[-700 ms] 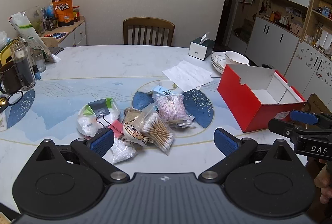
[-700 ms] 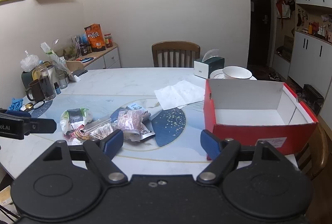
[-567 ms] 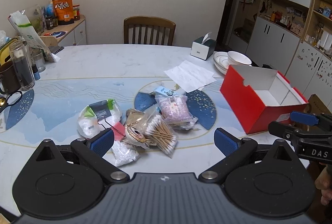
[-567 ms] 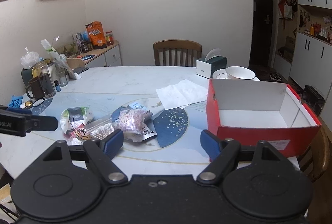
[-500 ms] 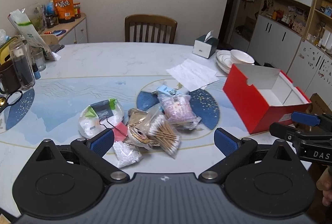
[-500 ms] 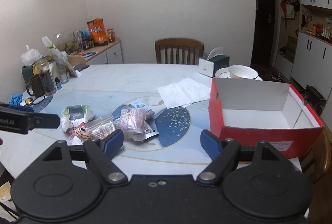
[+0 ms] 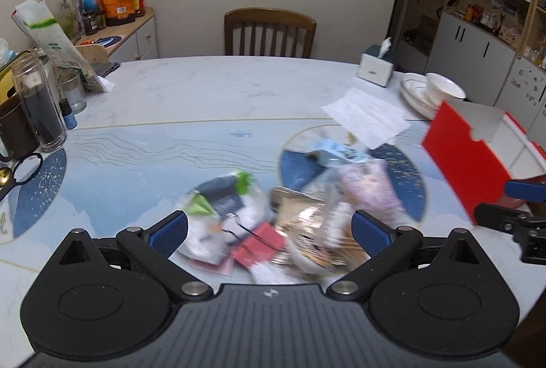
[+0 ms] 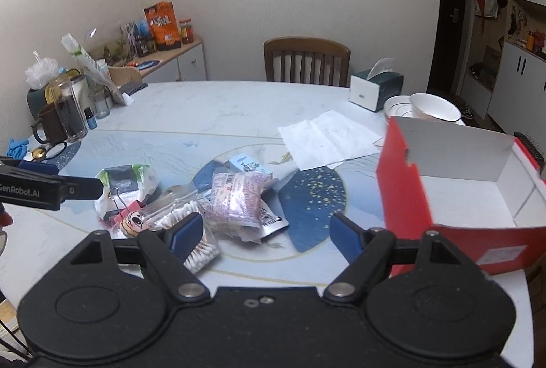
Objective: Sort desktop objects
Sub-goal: 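Grasp the white-green tissue pack with left tool while right tool grasps pink-purple snack bag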
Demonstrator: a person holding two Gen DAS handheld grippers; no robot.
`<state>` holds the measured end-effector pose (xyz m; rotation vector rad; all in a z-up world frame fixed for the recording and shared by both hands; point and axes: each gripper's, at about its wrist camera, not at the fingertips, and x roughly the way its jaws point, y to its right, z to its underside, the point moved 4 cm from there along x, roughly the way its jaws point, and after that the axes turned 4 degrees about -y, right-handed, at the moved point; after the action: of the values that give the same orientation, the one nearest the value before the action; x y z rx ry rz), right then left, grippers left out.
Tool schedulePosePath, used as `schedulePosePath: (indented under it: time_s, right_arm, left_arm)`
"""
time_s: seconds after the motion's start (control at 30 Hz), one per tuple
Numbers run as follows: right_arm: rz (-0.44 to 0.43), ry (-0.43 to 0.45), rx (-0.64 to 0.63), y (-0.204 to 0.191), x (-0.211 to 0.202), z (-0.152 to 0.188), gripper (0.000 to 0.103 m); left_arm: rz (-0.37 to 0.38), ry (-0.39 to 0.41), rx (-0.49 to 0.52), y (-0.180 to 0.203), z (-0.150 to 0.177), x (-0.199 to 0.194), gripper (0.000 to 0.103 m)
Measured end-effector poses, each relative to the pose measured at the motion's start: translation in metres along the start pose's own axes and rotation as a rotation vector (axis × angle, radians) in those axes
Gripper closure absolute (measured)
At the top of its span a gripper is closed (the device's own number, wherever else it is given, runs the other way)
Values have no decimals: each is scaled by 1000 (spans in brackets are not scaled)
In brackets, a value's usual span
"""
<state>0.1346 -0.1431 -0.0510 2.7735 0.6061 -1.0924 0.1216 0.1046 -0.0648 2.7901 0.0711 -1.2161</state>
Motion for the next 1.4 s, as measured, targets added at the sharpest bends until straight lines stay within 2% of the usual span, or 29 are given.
schedulePosePath:
  time_s: [0.27,0.47,0.63,0.73,1.03,1.07,1.2,1.33,1.4]
  right_arm:
    - [32,-59,7,-8,46,-16,22]
    - [40,-119,34,-13,82,-27,22]
    - [44,-158,32,-25,107,-34,22]
    - [48,-194,50,-27,123,-35,22]
    - [61,-260,108,-27,149,-35,24]
    - [62,-265,111,-28,150,-35,24]
    - [65,-271,113,-30,153,-37,25]
    - [63,-273,120,-31,154,-38,26]
    - [62,-280,118,-32,154,-38,30]
  left_arm:
    - [-2,-18,81,-38,-24,46,1]
    - [19,-98,155,-51,-34,87,1]
    - [60,-158,172,-58,-38,112,2]
    - [78,-204,167,-63,-38,126,13]
    - [163,-266,159,-68,-39,144,14]
    - [167,-268,157,-69,-39,145,15]
    - [201,-273,146,-69,-42,146,42]
    - [227,-274,139,-68,-44,146,52]
    - [236,-273,138,-67,-44,146,57]
